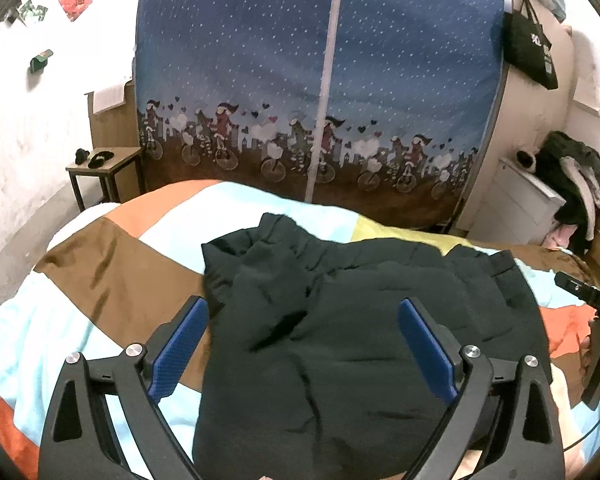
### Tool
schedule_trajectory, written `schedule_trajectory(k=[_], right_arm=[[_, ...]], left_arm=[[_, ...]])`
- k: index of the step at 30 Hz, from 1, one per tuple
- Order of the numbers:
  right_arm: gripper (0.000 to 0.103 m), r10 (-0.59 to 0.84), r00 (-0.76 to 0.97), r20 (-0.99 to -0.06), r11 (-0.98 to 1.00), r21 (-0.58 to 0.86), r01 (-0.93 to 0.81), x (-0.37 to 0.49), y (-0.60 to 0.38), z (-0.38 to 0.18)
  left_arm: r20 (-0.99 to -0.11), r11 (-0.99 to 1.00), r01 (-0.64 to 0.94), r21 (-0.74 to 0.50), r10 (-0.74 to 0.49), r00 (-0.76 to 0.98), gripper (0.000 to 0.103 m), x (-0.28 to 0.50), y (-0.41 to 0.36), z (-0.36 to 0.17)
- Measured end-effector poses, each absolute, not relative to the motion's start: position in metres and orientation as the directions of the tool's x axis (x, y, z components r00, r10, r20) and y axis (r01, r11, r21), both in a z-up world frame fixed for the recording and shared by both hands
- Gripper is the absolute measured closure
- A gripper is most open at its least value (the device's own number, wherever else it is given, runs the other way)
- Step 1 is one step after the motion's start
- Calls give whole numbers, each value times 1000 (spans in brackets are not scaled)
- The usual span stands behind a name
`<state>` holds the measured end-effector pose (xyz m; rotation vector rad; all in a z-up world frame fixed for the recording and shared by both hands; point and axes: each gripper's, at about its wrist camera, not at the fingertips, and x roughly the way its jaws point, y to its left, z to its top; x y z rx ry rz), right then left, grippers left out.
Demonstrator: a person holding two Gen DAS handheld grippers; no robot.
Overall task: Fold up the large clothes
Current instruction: 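Lower the folded jacket onto the bed and open both tools, then pull both open tools back from the folded jacket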
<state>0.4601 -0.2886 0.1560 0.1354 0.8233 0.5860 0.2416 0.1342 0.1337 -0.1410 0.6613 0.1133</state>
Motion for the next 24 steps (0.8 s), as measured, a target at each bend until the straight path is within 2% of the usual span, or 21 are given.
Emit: schedule_trajectory(k=[12,24], right_arm=[[0,605,544,-581,787,331,-521,419,-275,200],[0,641,569,-516,755,290,-587,368,-260,236]], left_arm=[[-537,993,-94,-69,42,843,5,212,100,173],[-498,995,-75,-70,30,866,3,179,84,189]])
